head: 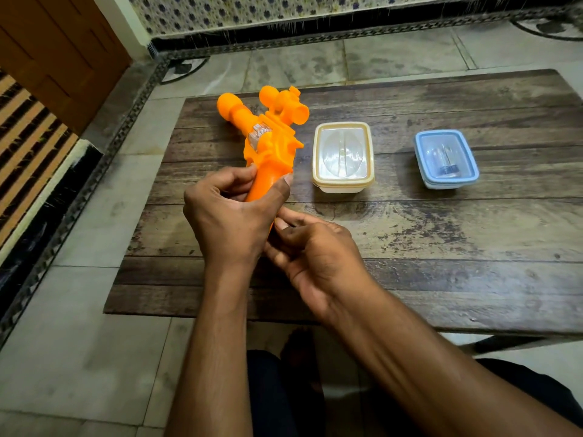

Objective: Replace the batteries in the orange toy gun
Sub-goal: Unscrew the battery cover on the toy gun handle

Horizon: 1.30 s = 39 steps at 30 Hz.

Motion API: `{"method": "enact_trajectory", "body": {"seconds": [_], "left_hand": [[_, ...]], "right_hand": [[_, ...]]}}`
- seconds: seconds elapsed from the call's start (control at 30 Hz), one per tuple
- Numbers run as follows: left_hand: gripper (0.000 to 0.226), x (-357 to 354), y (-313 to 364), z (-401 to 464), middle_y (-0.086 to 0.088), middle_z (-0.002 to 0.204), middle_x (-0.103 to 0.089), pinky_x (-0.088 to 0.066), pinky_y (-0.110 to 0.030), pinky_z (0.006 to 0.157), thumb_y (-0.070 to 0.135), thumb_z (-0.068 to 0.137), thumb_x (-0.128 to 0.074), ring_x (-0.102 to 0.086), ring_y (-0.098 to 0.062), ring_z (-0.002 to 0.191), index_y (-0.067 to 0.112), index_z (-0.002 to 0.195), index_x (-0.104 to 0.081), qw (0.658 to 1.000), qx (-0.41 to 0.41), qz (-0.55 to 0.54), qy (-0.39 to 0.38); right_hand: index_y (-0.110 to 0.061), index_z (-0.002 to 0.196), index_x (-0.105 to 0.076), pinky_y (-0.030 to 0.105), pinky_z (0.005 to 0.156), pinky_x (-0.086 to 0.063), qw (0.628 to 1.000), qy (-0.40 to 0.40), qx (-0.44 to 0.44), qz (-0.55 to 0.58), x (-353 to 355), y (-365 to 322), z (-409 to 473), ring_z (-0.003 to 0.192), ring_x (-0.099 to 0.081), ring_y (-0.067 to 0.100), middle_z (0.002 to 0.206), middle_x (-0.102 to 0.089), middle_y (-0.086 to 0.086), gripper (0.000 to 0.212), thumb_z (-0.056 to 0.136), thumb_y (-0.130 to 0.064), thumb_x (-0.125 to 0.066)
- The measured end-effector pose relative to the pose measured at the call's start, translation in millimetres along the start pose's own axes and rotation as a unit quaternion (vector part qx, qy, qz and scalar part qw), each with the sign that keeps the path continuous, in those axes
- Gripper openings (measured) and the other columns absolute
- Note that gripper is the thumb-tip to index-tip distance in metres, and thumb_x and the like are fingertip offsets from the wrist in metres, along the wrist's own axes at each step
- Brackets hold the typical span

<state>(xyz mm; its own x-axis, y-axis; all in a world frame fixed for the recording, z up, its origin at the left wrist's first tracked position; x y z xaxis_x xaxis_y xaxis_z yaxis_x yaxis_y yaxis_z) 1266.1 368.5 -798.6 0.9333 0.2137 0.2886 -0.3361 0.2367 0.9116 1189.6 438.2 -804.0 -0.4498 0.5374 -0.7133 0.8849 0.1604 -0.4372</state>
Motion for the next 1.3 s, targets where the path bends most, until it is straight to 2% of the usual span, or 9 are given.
{"method": "enact_trajectory", "body": {"seconds": [0.07, 0.5, 0.67, 0.77, 0.87, 0.93, 1.1, 1.3], "left_hand": [[0.047, -1.2, -0.2, -0.8, -0.001, 0.086, -0.077, -0.062, -0.026, 0.068, 0.037, 0.062, -0.097, -0.076, -0.007, 0.075, 0.008, 0.096, -0.081, 1.0, -0.002, 0.004, 0.0], [0.048, -4.4, -1.4, -3.0, -0.002, 0.089, -0.077, -0.064, -0.033, 0.069, 0.045, 0.061, -0.094, -0.075, -0.008, 0.076, 0.015, 0.095, -0.08, 0.999, -0.014, 0.033, 0.002], [0.049, -4.3, -0.6, -3.5, -0.001, 0.089, -0.076, -0.064, -0.031, 0.068, 0.046, 0.062, -0.094, -0.075, -0.007, 0.076, 0.014, 0.096, -0.08, 0.999, -0.025, 0.047, 0.0], [0.05, -4.1, 0.3, -2.9, 0.0, 0.09, -0.076, -0.064, -0.033, 0.069, 0.047, 0.061, -0.093, -0.074, -0.007, 0.076, 0.015, 0.097, -0.08, 0.998, -0.026, 0.052, -0.002], [0.05, -4.1, 0.2, -2.7, 0.0, 0.09, -0.076, -0.064, -0.032, 0.069, 0.048, 0.061, -0.093, -0.074, -0.006, 0.076, 0.015, 0.097, -0.08, 0.998, -0.028, 0.054, -0.005], [0.05, -4.0, -0.4, -2.7, 0.0, 0.089, -0.076, -0.063, -0.03, 0.069, 0.047, 0.061, -0.093, -0.074, -0.005, 0.076, 0.014, 0.097, -0.08, 0.998, -0.027, 0.051, -0.003], [0.05, -4.0, -2.6, -1.0, 0.0, 0.088, -0.076, -0.063, -0.029, 0.068, 0.045, 0.061, -0.095, -0.075, -0.005, 0.076, 0.014, 0.097, -0.08, 0.999, -0.017, 0.037, -0.003], [0.051, -5.1, -2.5, -1.5, -0.001, 0.091, -0.076, -0.062, -0.024, 0.067, 0.044, 0.06, -0.095, -0.074, -0.003, 0.076, 0.013, 0.097, -0.08, 0.999, -0.024, 0.037, -0.004]], "right_hand": [[0.013, 0.121, -0.066, 0.043, 0.094, -0.058, 1.0, 0.006, -0.006, 0.007, 0.1, 0.7, 0.2, 0.118, -0.068, 0.036, 0.12, -0.07, 0.029, 0.042, 0.088, 0.022, -0.04], [0.011, 0.113, -0.07, 0.044, 0.093, -0.059, 1.0, 0.026, -0.007, 0.004, -0.7, -3.1, -2.1, 0.115, -0.068, 0.04, 0.114, -0.073, 0.027, 0.041, 0.086, 0.019, -0.04], [0.011, 0.11, -0.071, 0.048, 0.097, -0.057, 0.999, 0.037, 0.012, -0.011, -0.9, -4.1, -6.4, 0.113, -0.069, 0.042, 0.112, -0.073, 0.029, 0.039, 0.086, 0.018, -0.041], [0.01, 0.102, -0.073, 0.047, 0.095, -0.058, 0.999, 0.041, 0.02, -0.007, -1.3, -3.2, -7.6, 0.104, -0.073, 0.04, 0.105, -0.075, 0.028, 0.036, 0.085, 0.017, -0.042], [0.01, 0.097, -0.072, 0.045, 0.091, -0.058, 0.999, 0.036, 0.017, 0.014, -1.4, -3.3, -7.5, 0.092, -0.069, 0.034, 0.094, -0.073, 0.026, 0.035, 0.084, 0.018, -0.041], [0.013, 0.101, -0.071, 0.044, 0.09, -0.058, 0.999, 0.031, 0.007, 0.023, -1.7, -3.7, -6.9, 0.091, -0.068, 0.033, 0.095, -0.072, 0.027, 0.036, 0.084, 0.018, -0.04], [0.015, 0.112, -0.068, 0.041, 0.087, -0.061, 0.999, 0.015, -0.019, 0.043, -0.5, -4.5, -3.3, 0.093, -0.071, 0.033, 0.112, -0.071, 0.032, 0.04, 0.086, 0.016, -0.037], [0.011, 0.101, -0.071, 0.042, 0.086, -0.06, 0.999, 0.028, -0.005, 0.029, -1.0, -6.3, -5.9, 0.087, -0.073, 0.03, 0.107, -0.074, 0.027, 0.036, 0.085, 0.018, -0.039]]}}
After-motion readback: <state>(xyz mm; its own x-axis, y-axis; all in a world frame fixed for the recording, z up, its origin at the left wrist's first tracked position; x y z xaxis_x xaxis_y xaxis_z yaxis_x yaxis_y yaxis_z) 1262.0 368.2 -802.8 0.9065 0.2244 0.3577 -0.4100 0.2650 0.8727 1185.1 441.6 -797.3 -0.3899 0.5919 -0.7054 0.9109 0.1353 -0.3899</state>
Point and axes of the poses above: each hand's wrist, its own z-axis towards the middle knuckle, its own x-axis out of the back of the hand, y = z × x, the point moved 1 cm from there along z, towards the middle knuckle
